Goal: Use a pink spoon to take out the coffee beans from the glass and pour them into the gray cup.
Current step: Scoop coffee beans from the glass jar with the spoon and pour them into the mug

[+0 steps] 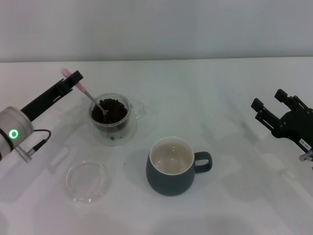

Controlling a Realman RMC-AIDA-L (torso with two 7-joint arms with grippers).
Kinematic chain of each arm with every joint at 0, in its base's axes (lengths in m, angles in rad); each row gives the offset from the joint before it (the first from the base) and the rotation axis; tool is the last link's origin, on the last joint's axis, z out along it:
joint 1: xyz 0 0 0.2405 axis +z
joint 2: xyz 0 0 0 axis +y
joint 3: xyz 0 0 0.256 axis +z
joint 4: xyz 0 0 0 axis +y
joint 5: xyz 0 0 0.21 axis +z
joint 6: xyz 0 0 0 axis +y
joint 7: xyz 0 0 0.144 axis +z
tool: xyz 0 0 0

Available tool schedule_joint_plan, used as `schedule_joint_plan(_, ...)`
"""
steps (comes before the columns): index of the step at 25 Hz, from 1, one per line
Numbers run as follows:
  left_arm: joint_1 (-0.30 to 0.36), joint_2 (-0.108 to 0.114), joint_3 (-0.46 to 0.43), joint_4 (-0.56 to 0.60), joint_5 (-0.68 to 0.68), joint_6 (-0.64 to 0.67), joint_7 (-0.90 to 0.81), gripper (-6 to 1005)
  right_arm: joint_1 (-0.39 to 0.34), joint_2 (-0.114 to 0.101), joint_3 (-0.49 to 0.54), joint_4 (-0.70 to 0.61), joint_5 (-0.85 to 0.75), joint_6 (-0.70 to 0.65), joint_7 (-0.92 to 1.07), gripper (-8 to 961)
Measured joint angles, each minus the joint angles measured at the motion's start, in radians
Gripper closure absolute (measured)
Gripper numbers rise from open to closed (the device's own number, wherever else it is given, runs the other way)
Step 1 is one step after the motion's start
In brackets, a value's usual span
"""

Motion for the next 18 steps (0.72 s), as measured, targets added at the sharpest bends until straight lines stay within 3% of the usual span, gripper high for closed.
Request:
schedule_joint_plan(6,0.018,0.004,0.001,0.013,0.000,-0.006,-0.163,872,0.004,0.000,0.001,0.003,0.000,-0.001,0.005,165)
schedule_joint_plan(18,0.068,0.004,0.001,0.041,-0.048,-0.027,-0.296,871,0.006,0.000,0.028,0.012,0.000,-0.003,0.002,165)
